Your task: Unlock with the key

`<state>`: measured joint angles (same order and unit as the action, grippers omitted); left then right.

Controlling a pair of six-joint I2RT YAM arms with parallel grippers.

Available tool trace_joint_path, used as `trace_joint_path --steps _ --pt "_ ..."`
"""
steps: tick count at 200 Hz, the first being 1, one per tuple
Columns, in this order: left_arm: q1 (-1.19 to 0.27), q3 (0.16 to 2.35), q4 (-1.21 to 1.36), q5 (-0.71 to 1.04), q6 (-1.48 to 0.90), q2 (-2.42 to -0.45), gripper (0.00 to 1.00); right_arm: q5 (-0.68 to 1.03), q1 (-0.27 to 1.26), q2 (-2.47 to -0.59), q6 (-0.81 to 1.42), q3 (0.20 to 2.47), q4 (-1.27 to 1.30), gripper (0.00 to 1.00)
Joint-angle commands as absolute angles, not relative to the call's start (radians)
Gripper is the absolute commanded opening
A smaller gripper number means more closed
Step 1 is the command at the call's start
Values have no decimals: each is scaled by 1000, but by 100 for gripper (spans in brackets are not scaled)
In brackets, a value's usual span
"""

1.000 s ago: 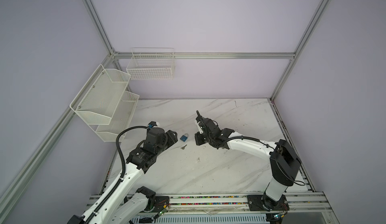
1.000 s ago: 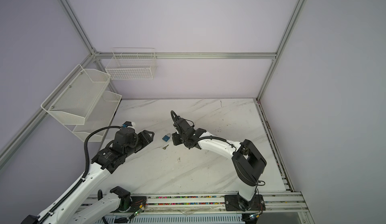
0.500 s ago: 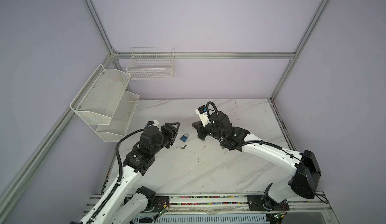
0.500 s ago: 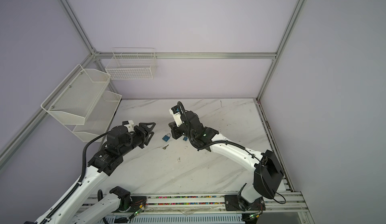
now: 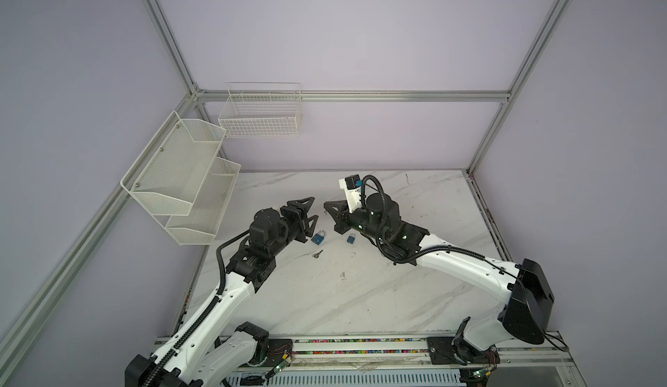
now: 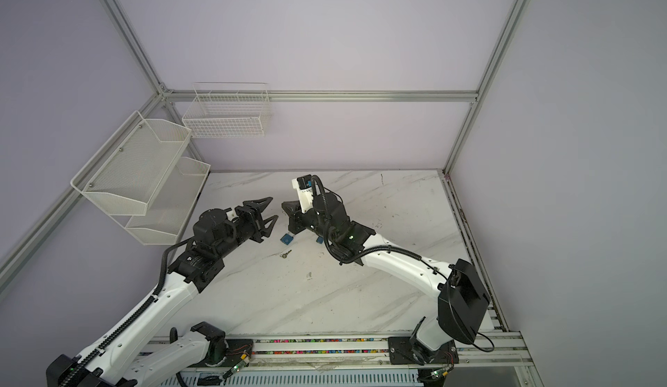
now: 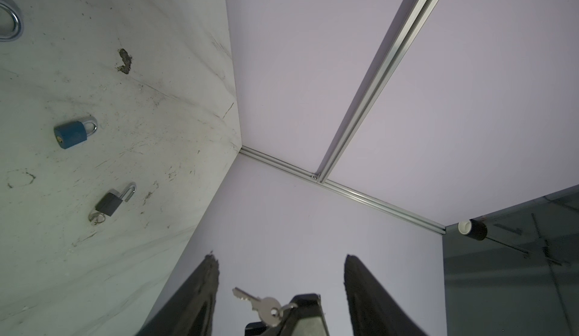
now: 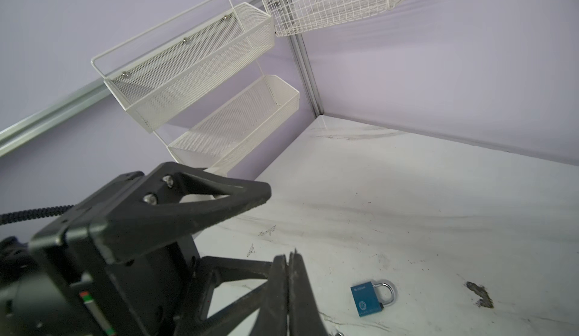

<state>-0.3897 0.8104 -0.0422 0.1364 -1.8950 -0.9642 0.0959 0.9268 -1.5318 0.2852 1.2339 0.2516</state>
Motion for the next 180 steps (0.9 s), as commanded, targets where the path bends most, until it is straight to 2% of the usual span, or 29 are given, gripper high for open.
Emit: trace_joint_path --steps 1,61,103,137,180 --pt "-405 759 18 91 -1995 -954 64 95 943 -1553 319 1241 376 0" --pt "-438 749 57 23 -2074 -958 64 156 956 -1624 322 1277 425 0" --pt "-448 736 54 -57 -2112 -918 61 169 956 -1613 342 1240 459 0" --pt "-450 717 49 -71 -2129 -907 55 160 956 -1598 338 1235 457 0" --pt "-450 710 49 -77 -2131 -905 41 159 956 -1590 337 1227 453 0"
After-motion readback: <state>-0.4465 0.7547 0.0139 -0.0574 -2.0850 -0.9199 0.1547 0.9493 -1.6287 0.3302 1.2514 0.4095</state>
